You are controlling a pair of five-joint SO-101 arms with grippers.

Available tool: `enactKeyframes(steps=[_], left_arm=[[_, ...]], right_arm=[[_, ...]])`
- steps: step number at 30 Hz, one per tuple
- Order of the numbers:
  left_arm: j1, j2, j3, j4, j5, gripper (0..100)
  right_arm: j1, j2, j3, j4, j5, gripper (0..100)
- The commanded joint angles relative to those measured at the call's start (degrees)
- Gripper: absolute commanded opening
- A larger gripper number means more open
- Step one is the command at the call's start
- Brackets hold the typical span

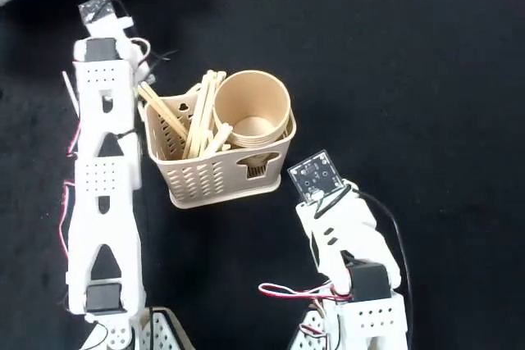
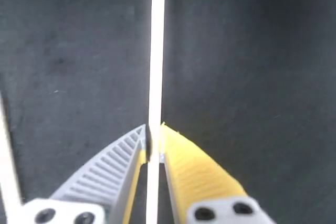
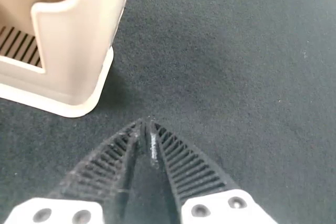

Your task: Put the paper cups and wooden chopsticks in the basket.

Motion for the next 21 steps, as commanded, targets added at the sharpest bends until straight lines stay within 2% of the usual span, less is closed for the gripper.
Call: enactKeyframes(steps=[1, 7, 10, 14, 18, 21], left_arm=[[-4.44, -11.34, -3.12, 4.84, -4.22, 3], [-9.45, -27.78, -1.80, 6.51, -6.95, 3], [-10.15, -37.10, 3.65, 6.59, -7.03, 3], [-9.54, -54.15, 23.43, 6.59, -7.03, 3], [-6.64, -73.41, 45.32, 5.89, -7.30, 3], [-2.77, -86.51, 56.57, 2.55, -7.38, 3]], right_arm=[[0.53, -4.62, -0.22, 0.26, 0.44, 1.2], [0.53, -4.62, -0.22, 0.26, 0.44, 1.2], [0.53, -4.62, -0.22, 0.26, 0.44, 1.2], [0.53, -4.62, -0.22, 0.26, 0.44, 1.2], [0.53, -4.62, -0.22, 0.26, 0.44, 1.2], [0.53, -4.62, -0.22, 0.26, 0.44, 1.2]])
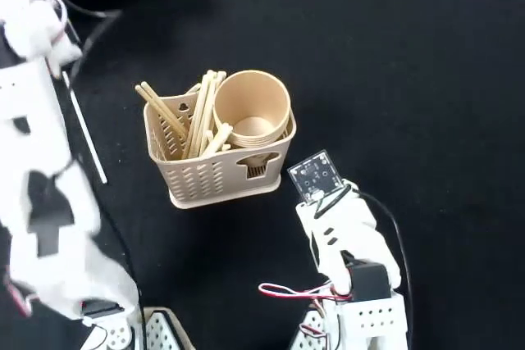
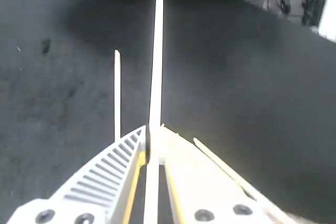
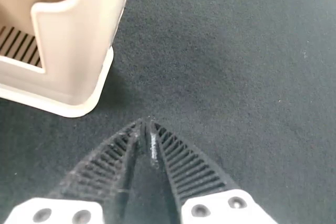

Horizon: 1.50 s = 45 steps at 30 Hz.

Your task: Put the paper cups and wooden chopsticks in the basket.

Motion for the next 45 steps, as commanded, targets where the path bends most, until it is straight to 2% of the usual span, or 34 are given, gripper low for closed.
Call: enactKeyframes(steps=[1, 7, 10, 16, 19, 21, 28, 45], left_arm=[[5.41, -24.18, 19.47, -5.19, -0.70, 3], [12.26, -49.67, 42.51, -18.64, -0.70, 3], [15.60, -62.59, 59.03, -31.38, -0.70, 3], [24.48, -85.19, 93.23, -62.33, -0.62, 3], [29.93, -91.34, 105.54, -71.21, -0.62, 3], [32.22, -93.27, 110.11, -72.26, -0.62, 3], [32.48, -94.24, 120.66, -72.70, -0.62, 3], [32.22, -93.98, 129.19, -72.70, -0.53, 3]], right_arm=[[0.53, -4.62, -0.22, 0.26, 0.44, 1.2], [0.53, -4.62, -0.22, 0.26, 0.44, 1.2], [0.53, -4.62, -0.22, 0.26, 0.44, 1.2], [0.53, -4.62, -0.22, 0.26, 0.44, 1.2], [0.53, -4.62, -0.22, 0.26, 0.44, 1.2], [0.53, -4.62, -0.22, 0.26, 0.44, 1.2], [0.53, -4.62, -0.22, 0.26, 0.44, 1.2], [0.53, -4.62, -0.22, 0.26, 0.44, 1.2]])
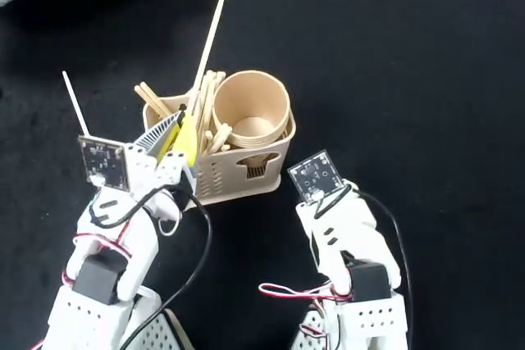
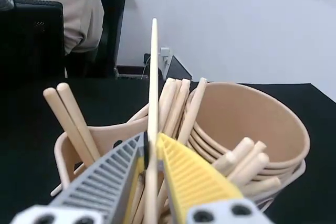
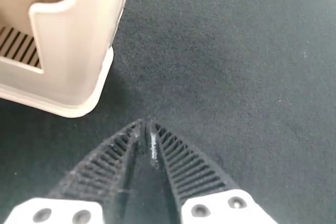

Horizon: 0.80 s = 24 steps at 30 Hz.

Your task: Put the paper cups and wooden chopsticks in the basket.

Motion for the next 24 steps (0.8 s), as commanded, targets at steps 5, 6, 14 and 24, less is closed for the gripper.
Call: enactKeyframes(steps=[5, 6, 14, 24], left_arm=[[-0.04, -0.09, 2.07, -0.53, -0.62, 3], [-0.04, 0.09, 1.80, -0.35, -0.62, 4], [-0.04, 0.26, -0.84, 5.10, -0.62, 14], [-0.13, -0.18, -11.12, 18.02, -0.62, 19]], right_arm=[[0.53, -4.62, -0.22, 0.26, 0.44, 1.2], [0.53, -4.62, -0.22, 0.26, 0.44, 1.2], [0.53, -4.62, -0.22, 0.26, 0.44, 1.2], [0.53, -4.62, -0.22, 0.26, 0.44, 1.2]])
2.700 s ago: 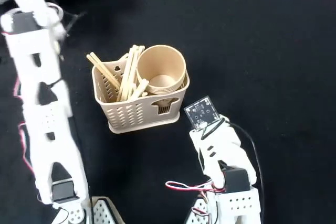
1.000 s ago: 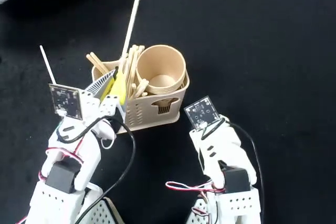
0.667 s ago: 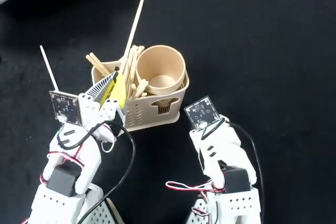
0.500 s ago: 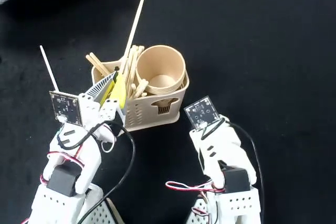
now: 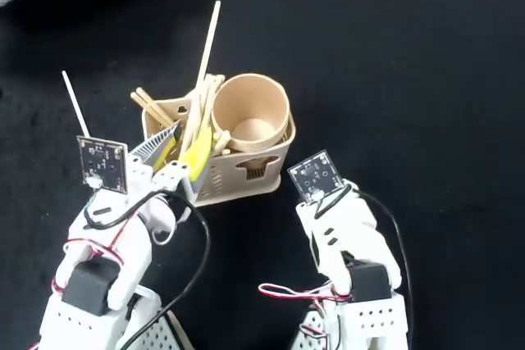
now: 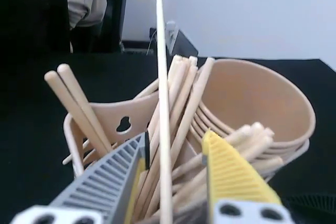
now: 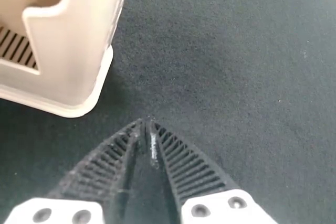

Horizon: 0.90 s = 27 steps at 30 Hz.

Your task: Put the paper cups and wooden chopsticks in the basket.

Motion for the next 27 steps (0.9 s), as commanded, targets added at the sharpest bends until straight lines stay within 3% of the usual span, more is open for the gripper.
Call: enactKeyframes(steps=[1, 9, 17, 22, 27], left_arm=[[-0.48, 0.26, -6.73, 4.84, -0.35, 19], [-12.00, 0.70, -17.01, 5.45, 4.75, 19], [-10.51, 2.55, -25.89, 5.19, 5.80, 19], [-8.92, 22.24, -34.68, 2.99, 5.63, 19], [-8.57, 49.41, -58.86, 12.66, 5.54, 19]], right_arm=[[0.53, -4.62, -0.22, 0.26, 0.44, 1.2], [0.53, -4.62, -0.22, 0.26, 0.44, 1.2], [0.53, -4.62, -0.22, 0.26, 0.44, 1.2], [0.53, -4.62, -0.22, 0.26, 0.44, 1.2], [0.53, -4.62, -0.22, 0.26, 0.44, 1.2]])
